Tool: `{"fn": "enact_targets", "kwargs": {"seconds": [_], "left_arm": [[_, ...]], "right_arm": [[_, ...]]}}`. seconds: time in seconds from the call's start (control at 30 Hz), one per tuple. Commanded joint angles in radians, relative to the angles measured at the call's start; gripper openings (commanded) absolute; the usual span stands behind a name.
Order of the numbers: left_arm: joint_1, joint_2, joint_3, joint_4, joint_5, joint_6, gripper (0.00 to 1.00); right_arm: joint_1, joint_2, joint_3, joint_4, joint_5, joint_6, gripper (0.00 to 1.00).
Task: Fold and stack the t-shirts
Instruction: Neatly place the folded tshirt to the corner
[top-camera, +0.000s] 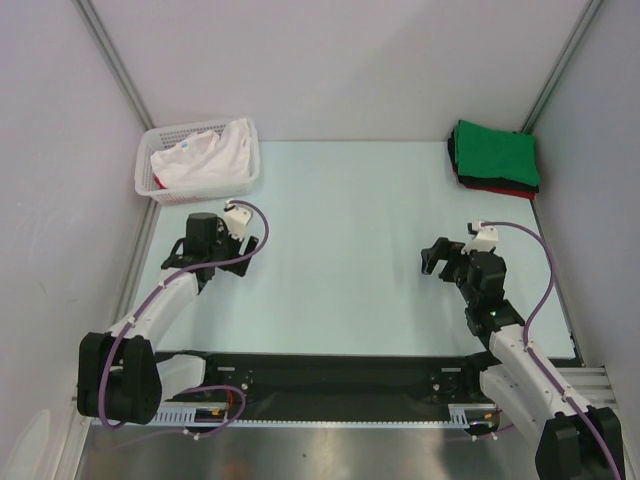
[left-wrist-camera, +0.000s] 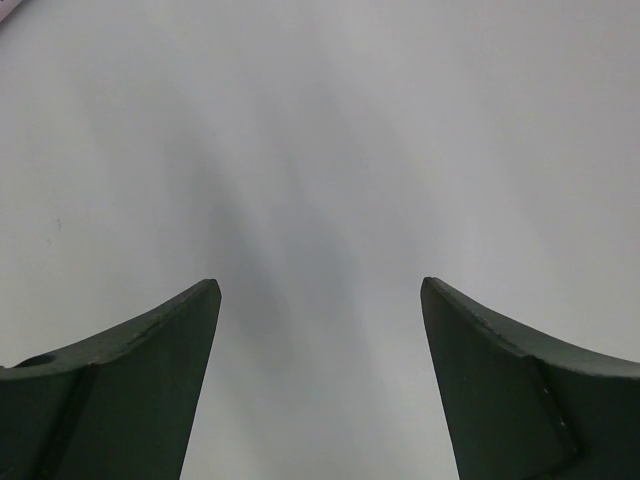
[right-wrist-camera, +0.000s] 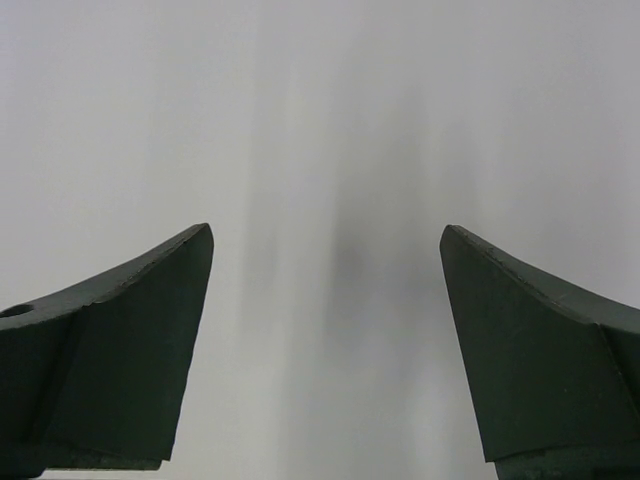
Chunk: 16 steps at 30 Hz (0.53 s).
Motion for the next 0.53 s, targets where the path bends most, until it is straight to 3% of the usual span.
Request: {"fn": "enact_targets", "kwargs": {"seconds": [0.0, 0.5], "left_arm": [[0.010, -0.022, -0.004, 0.016, 0.017, -0.009, 0.87], [0.010, -0.052, -0.011, 0.008, 0.065, 0.004, 0.88]], "right_arm": [[0.007, -0.002, 0.004, 0.057, 0.025, -0.012, 1.00], [0.007, 0.013, 0.011, 0.060, 0.024, -0.013, 1.00]]}}
